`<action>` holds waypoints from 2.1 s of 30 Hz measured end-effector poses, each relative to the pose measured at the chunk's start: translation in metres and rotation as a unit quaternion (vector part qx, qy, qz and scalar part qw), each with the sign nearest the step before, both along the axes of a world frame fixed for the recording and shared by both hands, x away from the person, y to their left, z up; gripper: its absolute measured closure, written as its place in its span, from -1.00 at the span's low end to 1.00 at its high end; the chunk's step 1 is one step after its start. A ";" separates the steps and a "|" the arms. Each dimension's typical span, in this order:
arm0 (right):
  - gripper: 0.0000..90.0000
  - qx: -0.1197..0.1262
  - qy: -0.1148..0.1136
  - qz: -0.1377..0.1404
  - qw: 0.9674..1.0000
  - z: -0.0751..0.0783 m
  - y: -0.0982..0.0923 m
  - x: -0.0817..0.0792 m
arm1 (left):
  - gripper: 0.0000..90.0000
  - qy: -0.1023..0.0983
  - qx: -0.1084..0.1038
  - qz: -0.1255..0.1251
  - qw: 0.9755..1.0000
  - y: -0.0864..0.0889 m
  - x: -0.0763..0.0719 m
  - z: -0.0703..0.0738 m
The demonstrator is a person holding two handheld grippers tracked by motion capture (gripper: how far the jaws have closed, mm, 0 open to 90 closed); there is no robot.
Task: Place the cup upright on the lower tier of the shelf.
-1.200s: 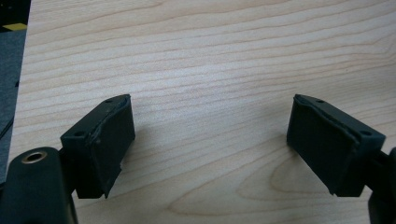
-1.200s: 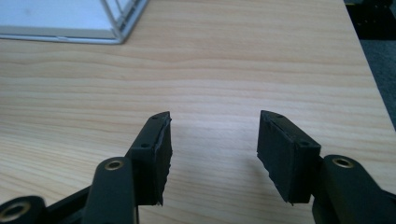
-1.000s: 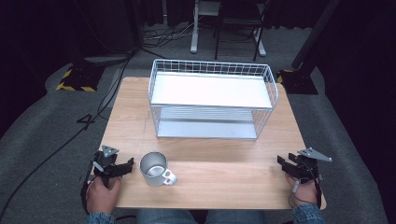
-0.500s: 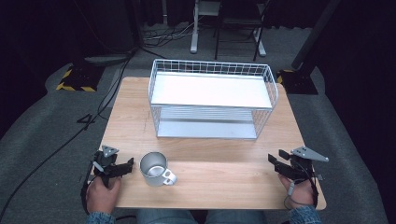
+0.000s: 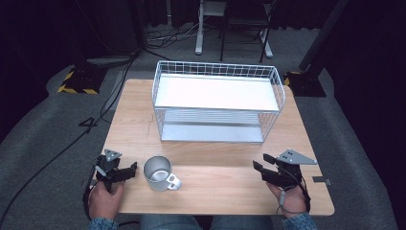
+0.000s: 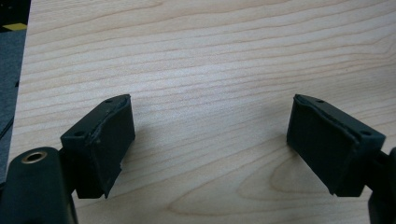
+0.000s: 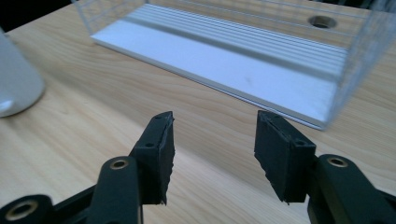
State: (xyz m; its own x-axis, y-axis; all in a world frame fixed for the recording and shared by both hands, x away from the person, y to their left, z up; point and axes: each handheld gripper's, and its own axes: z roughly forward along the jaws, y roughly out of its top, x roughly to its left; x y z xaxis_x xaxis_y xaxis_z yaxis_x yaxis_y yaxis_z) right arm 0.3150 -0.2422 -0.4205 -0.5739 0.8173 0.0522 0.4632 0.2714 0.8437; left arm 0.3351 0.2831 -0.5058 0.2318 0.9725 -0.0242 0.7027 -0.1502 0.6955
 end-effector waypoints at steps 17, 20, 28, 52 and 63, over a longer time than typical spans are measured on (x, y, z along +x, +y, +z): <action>0.06 0.001 -0.004 0.118 0.993 0.012 0.076 -0.015 | -0.65 0.000 0.000 0.000 1.000 0.000 0.000 0.000; 0.06 0.000 -0.003 0.133 0.991 0.012 0.088 -0.017 | -0.65 0.000 0.000 0.000 1.000 0.000 0.000 0.000; 0.06 -0.002 -0.004 0.166 0.986 0.013 0.111 -0.021 | -0.65 0.000 0.000 0.000 1.000 0.000 0.000 0.000; 0.05 0.006 0.017 0.260 0.965 0.003 0.181 -0.028 | -0.65 0.001 0.000 -0.003 1.000 0.000 -0.002 0.000; 0.11 -0.009 0.037 0.269 0.962 -0.012 0.203 -0.020 | -0.66 0.002 -0.001 -0.003 1.000 0.000 -0.001 0.000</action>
State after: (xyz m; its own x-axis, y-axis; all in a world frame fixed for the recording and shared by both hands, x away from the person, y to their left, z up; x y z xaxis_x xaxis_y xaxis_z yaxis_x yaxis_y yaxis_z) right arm 0.2948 -0.0388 -0.4328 -0.9092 0.4046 0.0982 0.3106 0.5021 0.8071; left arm 0.3337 0.2826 -0.5058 0.2377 0.9710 -0.0268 0.7043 -0.1534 0.6931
